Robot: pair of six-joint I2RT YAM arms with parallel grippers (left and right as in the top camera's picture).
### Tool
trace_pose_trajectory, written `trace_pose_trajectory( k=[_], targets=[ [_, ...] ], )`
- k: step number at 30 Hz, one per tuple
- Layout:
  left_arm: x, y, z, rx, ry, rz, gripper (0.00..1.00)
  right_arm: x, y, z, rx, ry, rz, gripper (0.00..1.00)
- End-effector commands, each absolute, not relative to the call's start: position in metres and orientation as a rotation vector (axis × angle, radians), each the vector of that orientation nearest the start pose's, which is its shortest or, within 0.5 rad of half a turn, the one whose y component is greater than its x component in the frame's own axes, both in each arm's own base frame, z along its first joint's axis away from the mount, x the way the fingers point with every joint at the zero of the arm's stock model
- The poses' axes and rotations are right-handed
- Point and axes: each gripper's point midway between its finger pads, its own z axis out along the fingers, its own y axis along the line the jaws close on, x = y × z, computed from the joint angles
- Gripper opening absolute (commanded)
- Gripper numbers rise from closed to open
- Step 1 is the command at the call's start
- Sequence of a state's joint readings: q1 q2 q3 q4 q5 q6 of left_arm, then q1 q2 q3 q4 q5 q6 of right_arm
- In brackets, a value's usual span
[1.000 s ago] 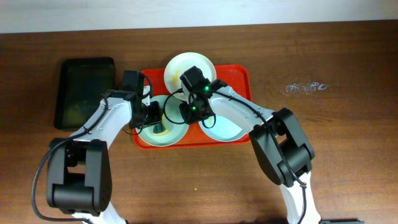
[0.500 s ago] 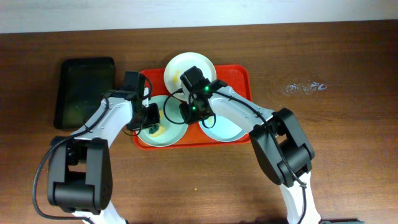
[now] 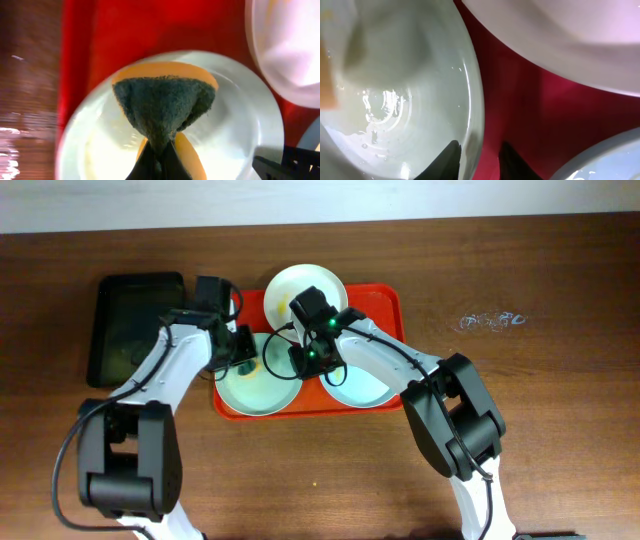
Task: Clean dirty plates on tray and stack at the side
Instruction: 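Grasp the sponge with the left gripper and scrub the light green plate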
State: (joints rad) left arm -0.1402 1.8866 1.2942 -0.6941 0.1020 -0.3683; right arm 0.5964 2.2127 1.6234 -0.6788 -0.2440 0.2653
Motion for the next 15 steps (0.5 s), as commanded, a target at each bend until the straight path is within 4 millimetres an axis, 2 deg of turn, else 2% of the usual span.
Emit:
trace_pose_trajectory(
  k=[1, 3, 4, 6, 7, 8, 9, 10, 13, 15],
  targets=[
    [0.389, -0.079, 0.013, -0.345, 2.944, -0.245, 0.00, 0.378, 0.305, -0.002, -0.531, 2.899, 0.493, 0.28],
    [0.382, -0.048, -0.002, -0.372, 2.967, 0.023, 0.00, 0.378, 0.305, -0.002, -0.531, 2.900, 0.493, 0.28],
    [0.374, -0.023, 0.001, -0.393, 2.972, 0.218, 0.00, 0.378, 0.305, -0.002, -0.532, 2.899, 0.493, 0.28],
    [0.367, 0.013, 0.021, -0.433, 2.950, 0.445, 0.00, 0.378, 0.305, -0.002, -0.531, 2.898, 0.494, 0.28],
    [0.368, 0.023, 0.038, -0.461, 2.932, 0.475, 0.00, 0.378, 0.305, -0.002, -0.532, 2.898, 0.493, 0.28],
    [0.372, 0.021, 0.050, -0.473, 2.920, 0.435, 0.00, 0.378, 0.305, -0.002, -0.532, 2.899, 0.493, 0.28],
    [0.380, 0.005, 0.066, -0.472, 2.902, 0.279, 0.00, 0.378, 0.305, -0.002, -0.531, 2.898, 0.493, 0.28],
    [0.383, -0.014, 0.071, -0.463, 2.908, 0.118, 0.00, 0.379, 0.306, -0.001, -0.531, 2.895, 0.495, 0.28],
    [0.383, -0.071, 0.064, -0.417, 2.956, -0.356, 0.00, 0.379, 0.306, -0.001, -0.531, 2.892, 0.497, 0.28],
    [0.379, -0.090, 0.044, -0.366, 2.975, -0.422, 0.00, 0.380, 0.306, -0.001, -0.531, 2.892, 0.497, 0.28]
  ],
)
